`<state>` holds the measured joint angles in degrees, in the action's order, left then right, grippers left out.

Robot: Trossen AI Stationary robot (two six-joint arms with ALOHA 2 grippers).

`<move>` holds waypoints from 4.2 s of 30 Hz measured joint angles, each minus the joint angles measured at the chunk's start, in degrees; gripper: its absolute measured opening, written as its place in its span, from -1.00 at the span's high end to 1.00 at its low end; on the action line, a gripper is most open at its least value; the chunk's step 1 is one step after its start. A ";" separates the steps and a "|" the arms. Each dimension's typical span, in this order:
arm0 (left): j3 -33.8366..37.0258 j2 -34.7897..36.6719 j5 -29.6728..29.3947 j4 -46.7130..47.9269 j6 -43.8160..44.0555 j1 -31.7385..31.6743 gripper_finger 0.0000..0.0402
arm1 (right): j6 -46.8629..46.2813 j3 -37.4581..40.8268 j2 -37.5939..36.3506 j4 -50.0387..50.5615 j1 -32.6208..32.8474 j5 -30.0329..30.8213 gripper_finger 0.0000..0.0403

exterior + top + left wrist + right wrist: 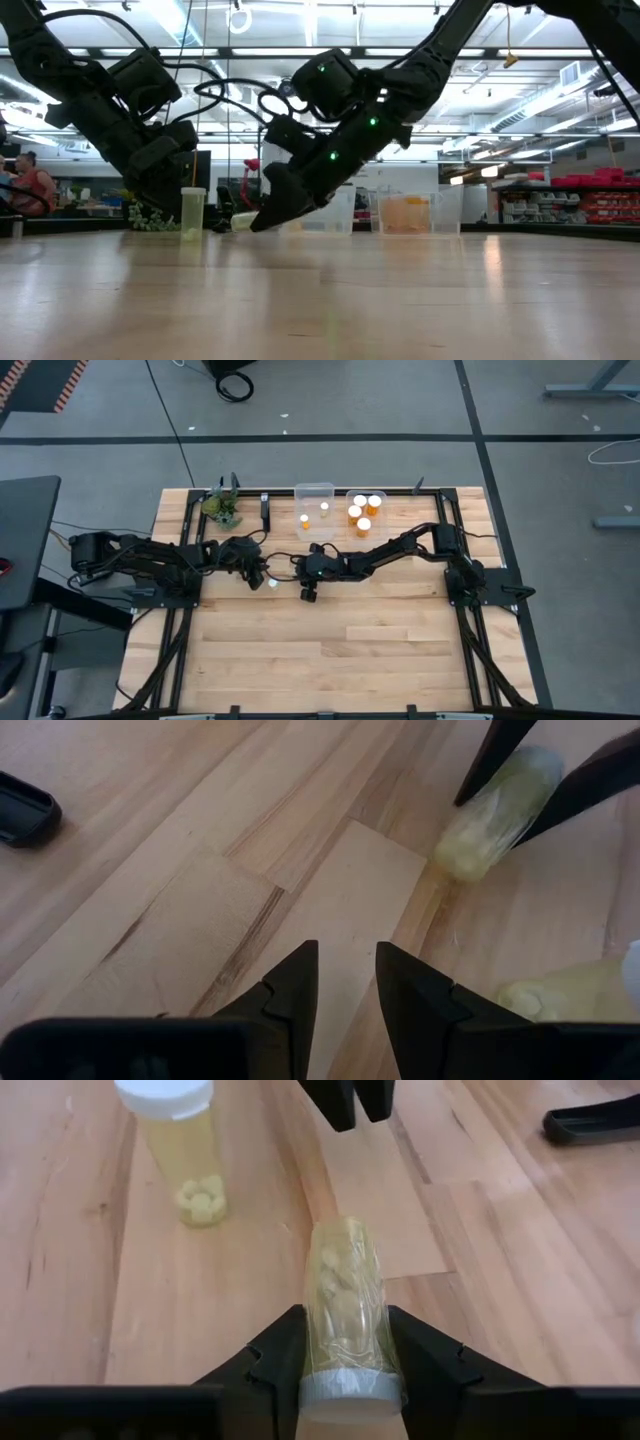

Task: Pick and place medicine bottles into bin by pill shape (circle, oval)
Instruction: Put the top small yellow pill into the transparent bin

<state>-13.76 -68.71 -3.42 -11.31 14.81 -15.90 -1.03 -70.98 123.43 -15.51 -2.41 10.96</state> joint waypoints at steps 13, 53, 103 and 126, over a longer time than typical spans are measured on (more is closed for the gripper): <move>0.00 0.00 -0.02 -0.04 0.00 0.00 0.44 | 4.22 -0.07 -10.34 7.51 -0.86 0.52 0.32; 0.00 0.00 -0.02 -3.57 -3.49 0.00 0.45 | 6.99 -12.65 -16.47 38.45 -9.53 -5.86 0.32; -16.00 -9.16 -4.93 -13.60 -9.97 3.96 0.45 | 4.95 -12.98 -16.36 41.67 -5.69 -8.14 0.31; -15.93 -5.06 -4.42 -9.08 -13.35 3.65 0.45 | 5.08 -12.98 -16.85 40.71 -6.98 -9.04 0.31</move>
<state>-29.69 -73.77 -7.84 -20.39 1.46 -12.25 4.05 -83.96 106.59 25.20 -9.39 1.92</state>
